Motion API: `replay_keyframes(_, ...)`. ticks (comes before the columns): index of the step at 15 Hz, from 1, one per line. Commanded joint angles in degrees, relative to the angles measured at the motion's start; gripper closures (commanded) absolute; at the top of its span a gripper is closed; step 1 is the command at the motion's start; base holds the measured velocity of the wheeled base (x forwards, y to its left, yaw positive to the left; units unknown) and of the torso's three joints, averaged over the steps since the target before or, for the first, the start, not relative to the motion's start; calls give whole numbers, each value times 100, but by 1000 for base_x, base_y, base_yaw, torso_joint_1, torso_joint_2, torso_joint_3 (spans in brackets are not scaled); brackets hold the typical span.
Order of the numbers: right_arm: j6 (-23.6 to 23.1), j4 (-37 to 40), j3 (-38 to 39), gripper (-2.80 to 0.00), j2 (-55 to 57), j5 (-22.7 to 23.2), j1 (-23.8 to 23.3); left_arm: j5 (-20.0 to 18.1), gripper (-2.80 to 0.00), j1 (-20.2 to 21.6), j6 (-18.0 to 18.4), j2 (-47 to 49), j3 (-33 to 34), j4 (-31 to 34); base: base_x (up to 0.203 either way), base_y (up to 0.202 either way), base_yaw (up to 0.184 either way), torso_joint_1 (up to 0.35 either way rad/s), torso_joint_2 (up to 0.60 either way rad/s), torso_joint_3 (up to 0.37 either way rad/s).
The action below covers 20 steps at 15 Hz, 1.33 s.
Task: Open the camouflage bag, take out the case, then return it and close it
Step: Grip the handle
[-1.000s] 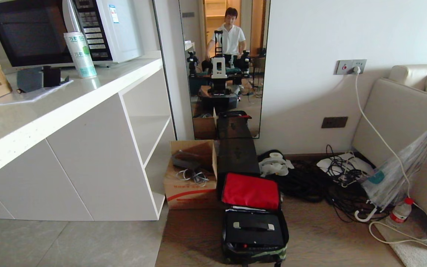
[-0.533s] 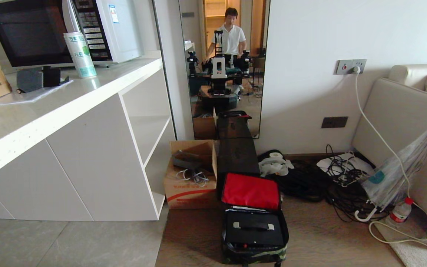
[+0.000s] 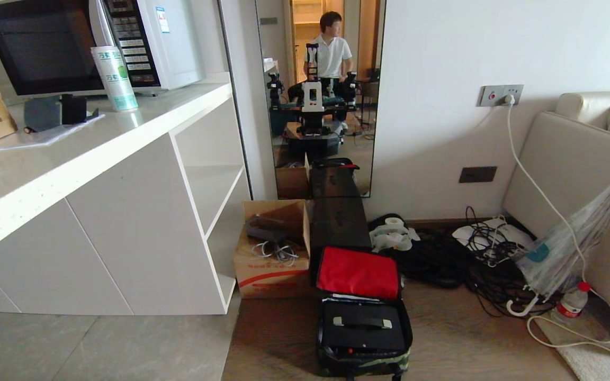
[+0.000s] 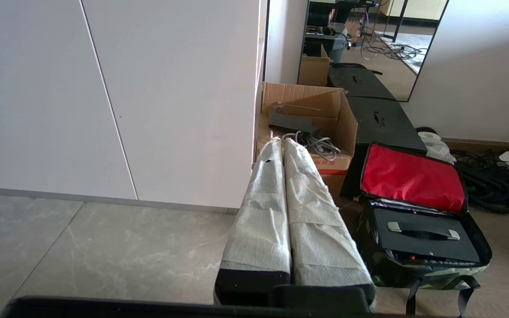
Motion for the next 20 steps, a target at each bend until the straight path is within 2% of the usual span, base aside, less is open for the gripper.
replay_keyframes(1, 2, -2, -8, 0, 0, 0, 7, 2, 0, 5, -3, 0, 46, -3, 0, 0, 0, 0, 0, 0)
replay_keyframes(20, 2, 5, -1, 0, 0, 0, 7, 2, 0, 0, -3, 0, 49, -3, 0, 0, 0, 0, 0, 0)
